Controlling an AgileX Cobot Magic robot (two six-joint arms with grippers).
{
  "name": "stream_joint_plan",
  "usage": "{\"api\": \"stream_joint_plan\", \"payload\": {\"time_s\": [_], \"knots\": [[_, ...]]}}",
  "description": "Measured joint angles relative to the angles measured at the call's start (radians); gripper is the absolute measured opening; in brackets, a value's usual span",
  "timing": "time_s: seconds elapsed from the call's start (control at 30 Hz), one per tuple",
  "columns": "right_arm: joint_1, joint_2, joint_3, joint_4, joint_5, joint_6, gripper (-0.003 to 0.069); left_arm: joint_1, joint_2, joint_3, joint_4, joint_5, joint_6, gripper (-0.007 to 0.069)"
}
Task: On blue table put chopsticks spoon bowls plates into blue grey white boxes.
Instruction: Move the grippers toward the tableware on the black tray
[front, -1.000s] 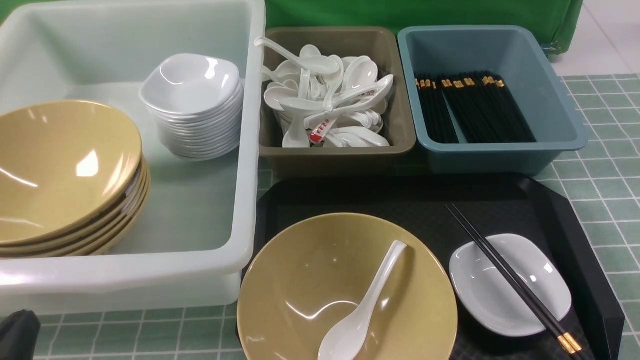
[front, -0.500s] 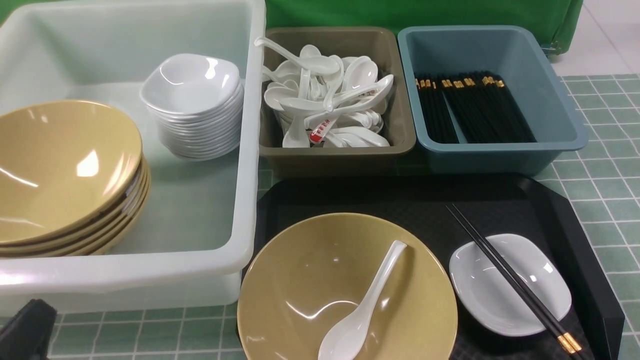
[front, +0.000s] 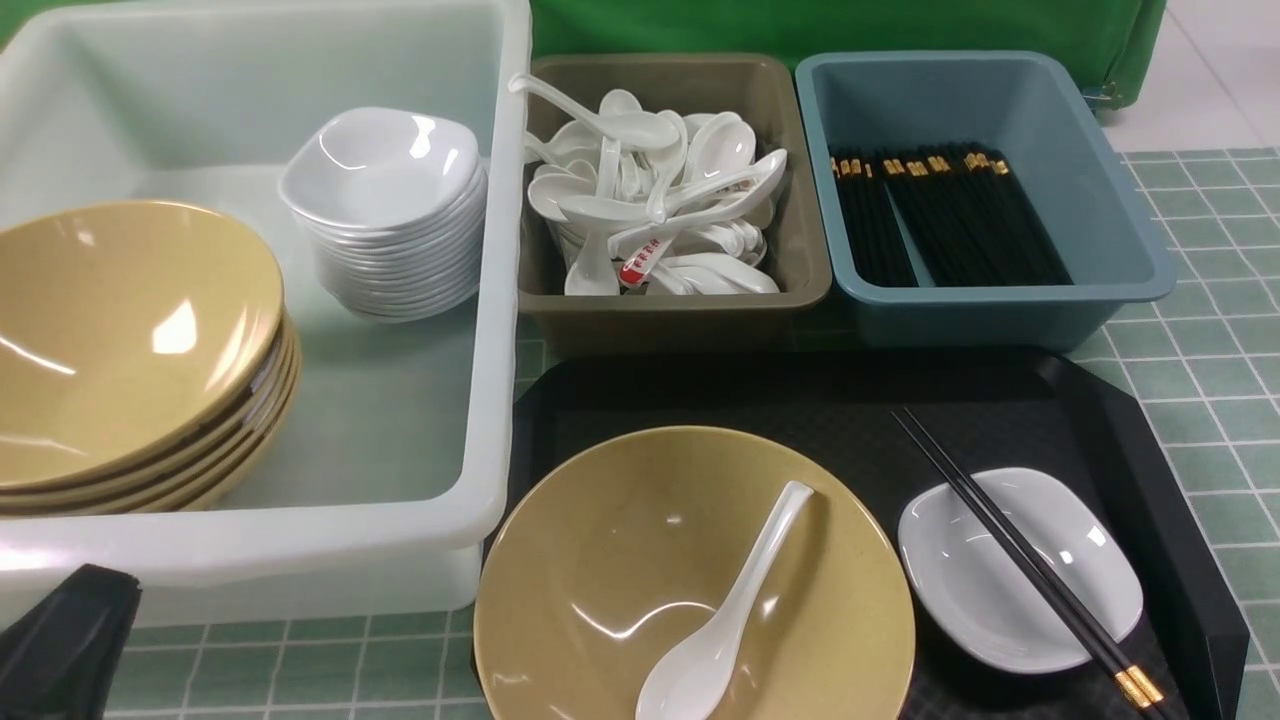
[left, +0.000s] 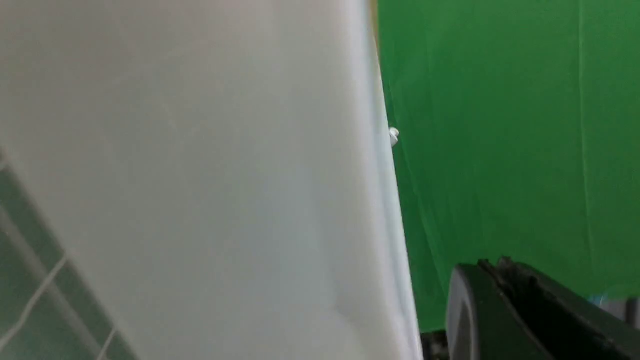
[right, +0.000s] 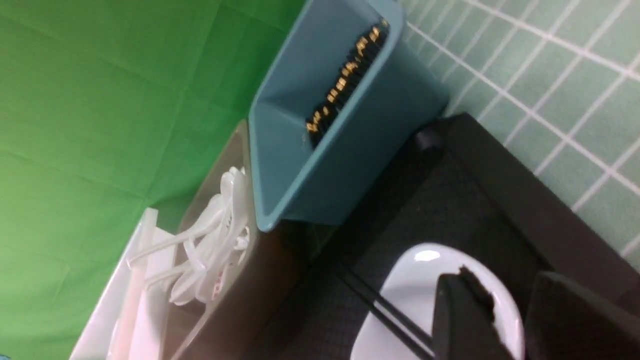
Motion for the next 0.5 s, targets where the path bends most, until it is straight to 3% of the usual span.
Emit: {"api": "stream_joint_plan", "payload": {"time_s": [0.07, 0.1, 0.13, 0.17, 0.2, 0.23, 0.3, 0.37, 0.5], "knots": [[0.001, 0.000, -0.001, -0.001, -0.013, -0.031, 0.0236, -0.001, 0.000, -0.085, 0.015, 0.007, 0.179, -0.0006], [0.003, 0.000, -0.005, -0.001, -0.011, -0.046, 0.0236, -0.001, 0.000, -0.106, 0.019, 0.007, 0.197, -0.0006], [0.015, 0.000, -0.038, -0.001, 0.011, -0.140, 0.0235, -0.002, 0.000, -0.193, 0.047, 0.030, 0.349, -0.0006], [0.018, 0.000, -0.045, -0.001, 0.015, -0.154, 0.0235, -0.002, 0.000, -0.204, 0.052, 0.040, 0.363, -0.0006], [0.047, 0.014, -0.151, -0.001, 0.076, -0.313, 0.0211, -0.002, 0.037, -0.330, 0.120, 0.116, 0.533, -0.0006], [0.061, 0.042, -0.222, 0.000, 0.115, -0.382, 0.0183, -0.002, 0.087, -0.385, 0.172, 0.176, 0.586, -0.0006], [0.098, 0.173, -0.372, -0.004, 0.210, -0.565, 0.0110, -0.002, 0.247, -0.515, 0.288, 0.321, 0.623, -0.0006], [0.114, 0.269, -0.463, -0.010, 0.278, -0.664, 0.0067, -0.002, 0.366, -0.587, 0.349, 0.442, 0.625, -0.0006], [0.125, 0.503, -0.674, -0.021, 0.480, -0.872, 0.0036, -0.002, 0.603, -0.735, 0.478, 0.662, 0.642, -0.0006]]}}
